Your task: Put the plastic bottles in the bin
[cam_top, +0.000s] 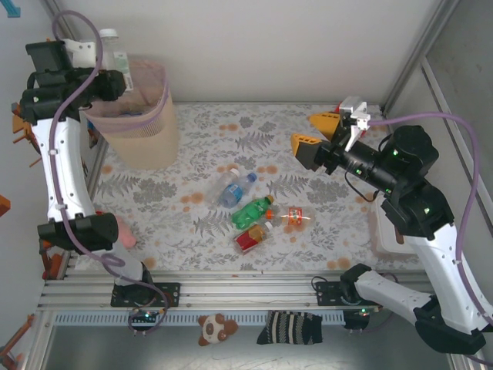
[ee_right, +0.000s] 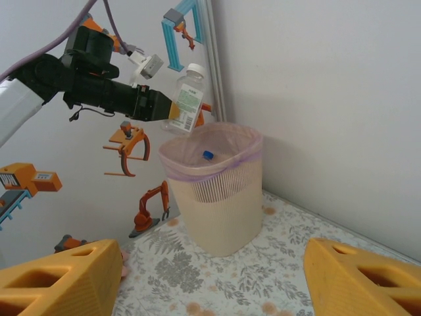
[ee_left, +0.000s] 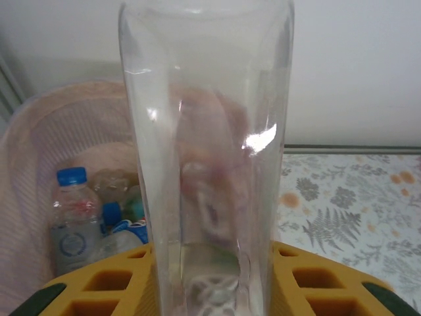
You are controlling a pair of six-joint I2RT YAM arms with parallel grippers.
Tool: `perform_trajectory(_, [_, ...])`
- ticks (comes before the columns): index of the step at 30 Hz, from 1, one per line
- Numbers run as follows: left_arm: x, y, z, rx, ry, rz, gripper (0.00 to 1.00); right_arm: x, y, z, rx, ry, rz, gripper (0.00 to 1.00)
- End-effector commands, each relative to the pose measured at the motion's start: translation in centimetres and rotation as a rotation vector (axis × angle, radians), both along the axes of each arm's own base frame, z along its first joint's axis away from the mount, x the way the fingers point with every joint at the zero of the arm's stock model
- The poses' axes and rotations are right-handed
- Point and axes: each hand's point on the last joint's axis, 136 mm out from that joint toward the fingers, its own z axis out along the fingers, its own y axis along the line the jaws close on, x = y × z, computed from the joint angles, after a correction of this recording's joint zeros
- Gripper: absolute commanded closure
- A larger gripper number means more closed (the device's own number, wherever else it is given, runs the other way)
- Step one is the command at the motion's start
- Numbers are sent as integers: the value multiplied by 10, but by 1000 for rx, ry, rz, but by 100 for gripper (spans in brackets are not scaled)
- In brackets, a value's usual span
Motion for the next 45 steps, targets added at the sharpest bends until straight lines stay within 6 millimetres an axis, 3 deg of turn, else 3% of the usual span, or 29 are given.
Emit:
perform_trajectory(1, [3,9,-18,37,83,-3,100,-3,-3,9,17,-26,-10,28])
perform_trajectory(8, [28,61,-72,292,245,167,100,0,-2,0,-4,-20,-16,28])
perform_trajectory(13, [37,87,-91,500,316,276,100,3,1,-6,-22,-17,-12,27])
perform_trajectory(17, [49,94,-104,666,358,311,100,9,8,-13,-43,4,8,27])
perform_trajectory(24, [66,98,-138,791,438,310,99,12,12,-17,-55,12,21,27])
perform_trajectory(33, [79,86,-193,793,542,231,69,16,14,-24,-72,25,16,27])
perform_trajectory(38, [80,70,-186,753,511,197,54,15,13,-23,-74,25,16,26])
perform_trajectory(45, [71,46,-152,702,428,149,39,14,12,-21,-66,35,13,26])
